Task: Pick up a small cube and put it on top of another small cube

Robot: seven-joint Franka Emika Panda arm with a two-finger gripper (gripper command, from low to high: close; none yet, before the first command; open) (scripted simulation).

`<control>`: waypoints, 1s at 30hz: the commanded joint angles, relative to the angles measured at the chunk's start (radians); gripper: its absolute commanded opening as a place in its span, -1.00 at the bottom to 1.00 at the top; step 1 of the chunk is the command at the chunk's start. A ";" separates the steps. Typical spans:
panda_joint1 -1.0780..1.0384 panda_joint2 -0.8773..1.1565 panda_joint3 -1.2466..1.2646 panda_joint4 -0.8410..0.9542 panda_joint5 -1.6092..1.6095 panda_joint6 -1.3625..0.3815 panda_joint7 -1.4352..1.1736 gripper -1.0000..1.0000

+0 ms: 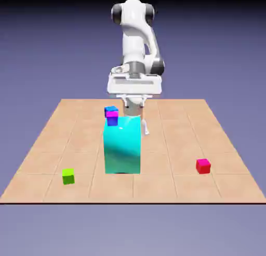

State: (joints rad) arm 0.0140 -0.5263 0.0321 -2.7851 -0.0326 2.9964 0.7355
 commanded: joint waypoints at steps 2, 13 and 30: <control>0.003 0.073 0.053 0.041 -0.054 -0.067 -0.009 0.00; 0.022 0.471 0.346 0.269 -0.351 -0.438 -0.059 0.00; 0.050 1.087 0.799 0.620 -0.811 -1.010 -0.136 0.00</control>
State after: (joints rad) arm 0.0644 0.5609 0.8313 -2.1655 -0.8434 1.9863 0.5996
